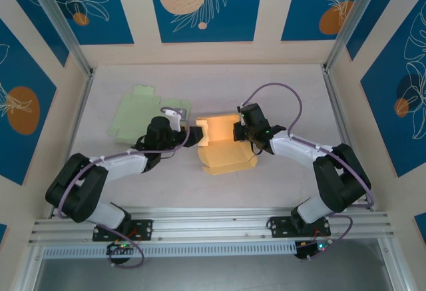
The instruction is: Fold the paper box
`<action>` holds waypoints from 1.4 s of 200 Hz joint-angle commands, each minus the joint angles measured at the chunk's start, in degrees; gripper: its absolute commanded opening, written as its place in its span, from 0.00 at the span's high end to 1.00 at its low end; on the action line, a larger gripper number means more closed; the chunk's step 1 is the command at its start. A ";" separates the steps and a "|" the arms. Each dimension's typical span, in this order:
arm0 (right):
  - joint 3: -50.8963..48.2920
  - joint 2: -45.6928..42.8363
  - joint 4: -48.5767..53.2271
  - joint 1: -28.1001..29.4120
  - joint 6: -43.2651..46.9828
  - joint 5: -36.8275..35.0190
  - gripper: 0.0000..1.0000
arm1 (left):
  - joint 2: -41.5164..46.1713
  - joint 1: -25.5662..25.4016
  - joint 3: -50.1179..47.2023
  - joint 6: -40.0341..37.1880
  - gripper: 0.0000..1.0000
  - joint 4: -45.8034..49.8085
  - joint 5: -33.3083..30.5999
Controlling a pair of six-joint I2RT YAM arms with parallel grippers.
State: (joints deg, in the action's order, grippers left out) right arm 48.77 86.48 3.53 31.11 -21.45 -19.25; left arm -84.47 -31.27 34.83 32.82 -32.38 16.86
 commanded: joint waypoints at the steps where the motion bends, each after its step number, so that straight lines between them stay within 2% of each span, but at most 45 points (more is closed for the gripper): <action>1: 1.76 -0.71 -0.19 0.53 -0.70 0.57 1.00 | -1.71 -1.11 2.76 -1.60 0.43 -1.58 1.63; 38: 1.94 -1.39 0.48 1.30 -0.57 -0.34 1.00 | -2.89 -3.95 6.47 -6.69 0.43 4.12 -2.25; 102: 2.72 -3.57 3.21 3.05 -1.67 -3.67 1.00 | -3.50 -9.78 10.79 -16.18 0.53 15.15 -19.01; 139: 3.77 -4.79 4.94 4.86 -2.49 -5.45 1.00 | -4.85 -11.14 11.65 -18.41 0.63 15.69 -26.66; 165: 4.44 -4.93 6.45 5.79 -3.57 -6.41 1.00 | -6.20 -11.61 12.73 -19.57 0.75 15.75 -30.09; 186: 4.79 -4.66 7.47 6.62 -4.48 -7.42 1.00 | -7.31 -12.44 14.22 -20.64 0.77 16.84 -32.75; 221: 6.35 -1.52 11.23 7.04 -6.20 -10.74 1.00 | -8.36 -14.36 16.51 -19.53 0.95 21.29 -39.42; 239: 8.15 1.42 14.40 6.87 -7.11 -12.58 0.96 | -8.52 -14.44 17.27 -16.74 0.96 24.73 -41.76; 280: 12.84 7.15 22.09 6.51 -8.68 -12.46 0.95 | -7.73 -14.44 18.65 -10.35 0.96 34.04 -42.66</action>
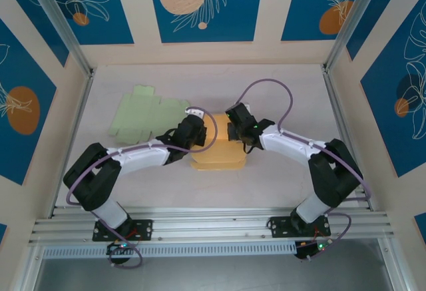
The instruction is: Fold the paper box
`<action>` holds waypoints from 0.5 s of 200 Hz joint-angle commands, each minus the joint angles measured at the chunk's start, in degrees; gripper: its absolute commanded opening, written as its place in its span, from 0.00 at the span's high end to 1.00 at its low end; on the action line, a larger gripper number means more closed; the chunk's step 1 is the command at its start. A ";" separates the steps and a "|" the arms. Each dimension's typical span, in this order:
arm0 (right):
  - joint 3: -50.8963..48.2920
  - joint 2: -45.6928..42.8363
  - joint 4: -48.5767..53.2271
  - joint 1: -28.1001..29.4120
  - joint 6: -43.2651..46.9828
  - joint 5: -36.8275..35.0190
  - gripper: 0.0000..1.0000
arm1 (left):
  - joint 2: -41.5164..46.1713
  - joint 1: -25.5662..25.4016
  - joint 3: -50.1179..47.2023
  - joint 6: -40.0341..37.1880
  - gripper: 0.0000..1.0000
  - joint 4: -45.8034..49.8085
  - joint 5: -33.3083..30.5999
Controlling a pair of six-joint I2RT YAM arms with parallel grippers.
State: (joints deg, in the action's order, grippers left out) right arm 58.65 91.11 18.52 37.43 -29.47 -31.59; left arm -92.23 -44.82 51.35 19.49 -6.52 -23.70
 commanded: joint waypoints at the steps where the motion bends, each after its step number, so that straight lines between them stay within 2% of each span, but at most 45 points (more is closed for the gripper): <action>1: 3.09 2.59 7.29 0.19 -0.71 -0.08 0.95 | 0.12 -0.89 2.15 3.09 0.96 8.41 -2.16; 54: 7.16 10.11 12.60 -1.89 -0.16 3.51 0.90 | -3.19 -0.44 3.11 7.32 0.99 15.70 -0.36; 100: 12.64 16.03 17.76 -3.57 2.00 6.03 0.84 | -7.35 2.78 6.70 8.15 0.97 22.30 4.23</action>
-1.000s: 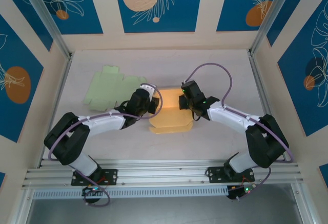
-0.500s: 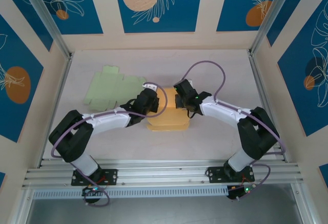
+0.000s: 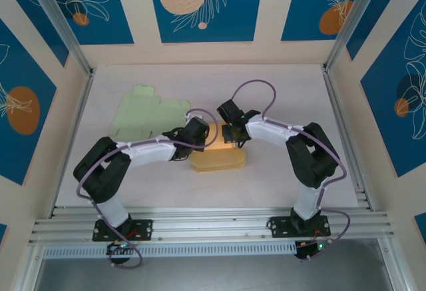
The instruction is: Fold the paper box
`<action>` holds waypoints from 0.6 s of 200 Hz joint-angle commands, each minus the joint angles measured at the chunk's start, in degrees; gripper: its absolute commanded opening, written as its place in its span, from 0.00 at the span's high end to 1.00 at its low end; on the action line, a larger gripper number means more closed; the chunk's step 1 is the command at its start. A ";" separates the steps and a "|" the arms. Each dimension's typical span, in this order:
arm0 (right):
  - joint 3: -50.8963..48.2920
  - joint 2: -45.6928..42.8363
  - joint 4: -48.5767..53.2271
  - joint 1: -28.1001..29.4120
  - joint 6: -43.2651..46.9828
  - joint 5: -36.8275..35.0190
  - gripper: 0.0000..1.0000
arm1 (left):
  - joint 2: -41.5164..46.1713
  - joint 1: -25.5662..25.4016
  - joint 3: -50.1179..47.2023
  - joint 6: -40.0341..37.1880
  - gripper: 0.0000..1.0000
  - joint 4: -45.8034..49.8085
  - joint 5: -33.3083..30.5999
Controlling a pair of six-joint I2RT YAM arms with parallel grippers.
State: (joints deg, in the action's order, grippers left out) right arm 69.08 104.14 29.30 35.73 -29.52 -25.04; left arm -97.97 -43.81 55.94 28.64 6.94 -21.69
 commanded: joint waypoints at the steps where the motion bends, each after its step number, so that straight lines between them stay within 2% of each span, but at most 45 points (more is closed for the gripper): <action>1: 2.30 3.13 7.08 -1.88 2.12 -0.49 0.84 | -1.65 1.87 2.22 -1.03 0.97 8.99 2.24; 41: 5.89 6.11 11.39 -2.69 3.43 1.72 0.82 | -5.34 3.72 7.01 -4.23 0.88 15.76 1.98; 120: 12.98 11.46 23.55 -3.08 4.55 0.35 0.78 | -18.19 5.90 23.46 -7.63 0.85 33.52 -5.07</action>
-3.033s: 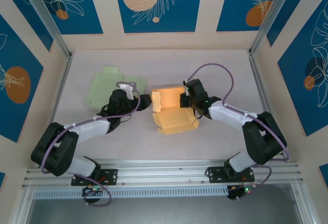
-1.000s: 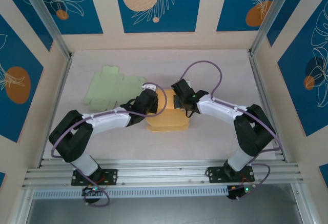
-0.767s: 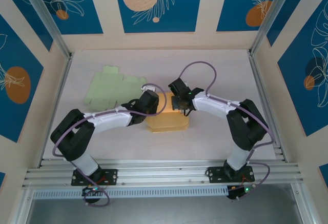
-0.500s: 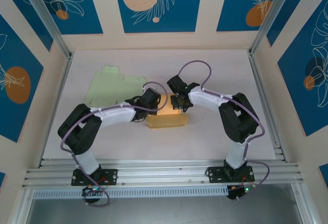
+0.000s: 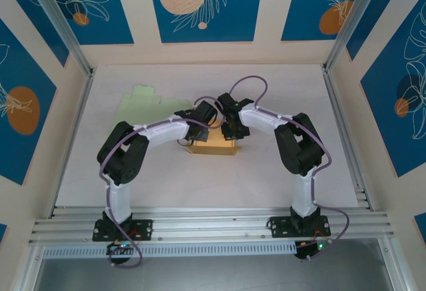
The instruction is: Fold the paper box
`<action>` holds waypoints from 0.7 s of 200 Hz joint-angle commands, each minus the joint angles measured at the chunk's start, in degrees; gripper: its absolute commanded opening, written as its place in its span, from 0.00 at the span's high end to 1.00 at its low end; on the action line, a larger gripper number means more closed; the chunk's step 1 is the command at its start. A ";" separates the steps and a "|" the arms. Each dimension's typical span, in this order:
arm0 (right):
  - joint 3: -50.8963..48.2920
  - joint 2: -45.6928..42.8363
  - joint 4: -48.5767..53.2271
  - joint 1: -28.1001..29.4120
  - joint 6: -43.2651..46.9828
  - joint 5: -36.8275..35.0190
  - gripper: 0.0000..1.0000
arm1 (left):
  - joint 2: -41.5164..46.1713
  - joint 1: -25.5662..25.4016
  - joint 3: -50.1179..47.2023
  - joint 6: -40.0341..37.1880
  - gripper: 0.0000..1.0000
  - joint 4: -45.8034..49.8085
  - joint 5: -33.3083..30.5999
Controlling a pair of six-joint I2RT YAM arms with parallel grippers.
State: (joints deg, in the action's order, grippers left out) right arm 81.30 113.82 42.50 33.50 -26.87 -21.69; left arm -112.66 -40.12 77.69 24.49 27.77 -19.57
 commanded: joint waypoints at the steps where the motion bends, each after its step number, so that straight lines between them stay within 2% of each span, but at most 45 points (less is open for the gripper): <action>1: 0.82 1.77 10.47 -0.87 1.91 -3.09 0.78 | -3.56 2.26 1.87 -3.48 0.85 12.81 -7.26; 53: 2.57 1.74 16.10 -0.88 1.71 -7.33 0.77 | -6.90 3.20 4.90 -3.77 0.86 17.70 -10.48; 140: 3.87 1.44 17.18 -0.56 1.92 -7.42 0.76 | -9.68 3.83 7.11 -4.28 0.94 22.08 -15.71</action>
State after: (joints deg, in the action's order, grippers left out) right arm 84.86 115.33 47.62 32.60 -26.35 -20.40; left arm -117.89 -39.90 85.67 23.64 36.34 -19.86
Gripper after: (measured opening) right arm 0.237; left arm 0.108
